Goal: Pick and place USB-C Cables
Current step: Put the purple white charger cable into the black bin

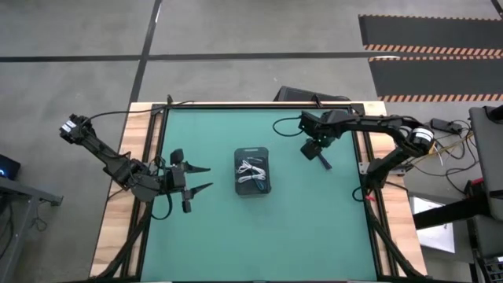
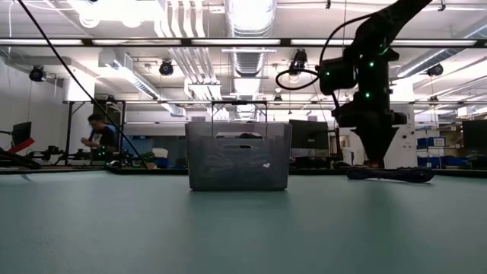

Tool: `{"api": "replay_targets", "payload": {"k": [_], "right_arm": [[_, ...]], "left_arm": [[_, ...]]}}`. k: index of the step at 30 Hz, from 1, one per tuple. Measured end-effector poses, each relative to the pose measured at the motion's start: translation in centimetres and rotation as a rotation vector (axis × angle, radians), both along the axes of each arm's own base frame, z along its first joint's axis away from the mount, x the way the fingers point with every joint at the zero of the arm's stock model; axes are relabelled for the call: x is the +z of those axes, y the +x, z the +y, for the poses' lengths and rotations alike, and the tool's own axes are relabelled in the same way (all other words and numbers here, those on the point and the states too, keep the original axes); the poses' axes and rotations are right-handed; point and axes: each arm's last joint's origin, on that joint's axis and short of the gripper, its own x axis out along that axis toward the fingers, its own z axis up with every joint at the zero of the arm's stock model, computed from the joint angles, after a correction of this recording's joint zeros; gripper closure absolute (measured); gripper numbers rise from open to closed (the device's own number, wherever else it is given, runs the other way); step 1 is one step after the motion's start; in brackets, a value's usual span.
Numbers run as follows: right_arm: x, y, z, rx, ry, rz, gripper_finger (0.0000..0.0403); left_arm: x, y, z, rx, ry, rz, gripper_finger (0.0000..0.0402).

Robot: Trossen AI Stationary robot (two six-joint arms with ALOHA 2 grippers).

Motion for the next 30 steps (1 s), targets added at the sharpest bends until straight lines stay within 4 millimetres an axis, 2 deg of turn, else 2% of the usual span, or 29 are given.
{"api": "replay_targets", "payload": {"k": [9, 23, 30], "right_arm": [[-1.4, -0.2, 0.2, -0.003, -0.013, -0.031, 0.0241], [-3.1, -1.1, 0.7, -0.029, 0.0, -0.023, 0.0241], [-3.3, -1.1, 0.7, -0.032, -0.002, -0.031, 0.025]], "left_arm": [[0.0, 0.0, 0.0, 0.0, 0.0, 0.0, 0.0219], [0.0, 0.0, 0.0, 0.0, 0.0, 0.0, 0.0219], [0.0, 0.0, 0.0, 0.0, 0.0, 0.0, 0.0219]]}}
